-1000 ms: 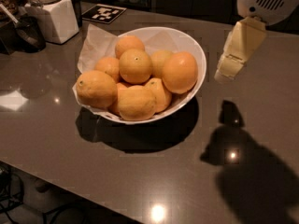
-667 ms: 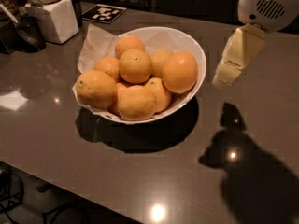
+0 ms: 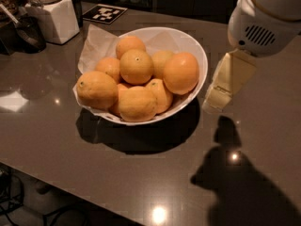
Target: Pick orange from white bowl
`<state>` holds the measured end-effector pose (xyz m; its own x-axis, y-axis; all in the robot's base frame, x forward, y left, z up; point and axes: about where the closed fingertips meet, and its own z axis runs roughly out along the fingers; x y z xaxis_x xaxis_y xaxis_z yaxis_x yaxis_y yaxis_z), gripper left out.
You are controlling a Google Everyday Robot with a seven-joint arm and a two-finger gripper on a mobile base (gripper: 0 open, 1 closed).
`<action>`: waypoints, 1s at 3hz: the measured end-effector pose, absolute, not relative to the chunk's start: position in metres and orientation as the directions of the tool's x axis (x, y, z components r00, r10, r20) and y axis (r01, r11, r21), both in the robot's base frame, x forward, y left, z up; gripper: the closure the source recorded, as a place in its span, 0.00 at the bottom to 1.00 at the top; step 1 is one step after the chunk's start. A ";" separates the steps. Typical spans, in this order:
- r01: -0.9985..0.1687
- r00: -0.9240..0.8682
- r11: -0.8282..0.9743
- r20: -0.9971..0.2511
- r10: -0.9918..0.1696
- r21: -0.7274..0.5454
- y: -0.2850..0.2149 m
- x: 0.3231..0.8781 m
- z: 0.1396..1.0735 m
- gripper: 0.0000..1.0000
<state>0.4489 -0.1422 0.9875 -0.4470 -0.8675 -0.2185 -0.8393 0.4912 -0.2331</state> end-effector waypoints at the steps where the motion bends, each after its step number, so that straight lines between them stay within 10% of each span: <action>1: -0.852 -0.409 0.457 -0.220 -0.886 -0.255 -0.129 0.452 0.992 0.00; 3: -0.880 -0.355 0.390 -0.171 -0.919 -0.272 -0.100 0.475 0.993 0.06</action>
Offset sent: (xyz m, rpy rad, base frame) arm 0.0287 0.0481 -0.0035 -0.0838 0.0131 0.1266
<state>0.4745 -0.0997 0.9930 -0.3550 -0.9191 -0.1709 -0.8796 0.3903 -0.2718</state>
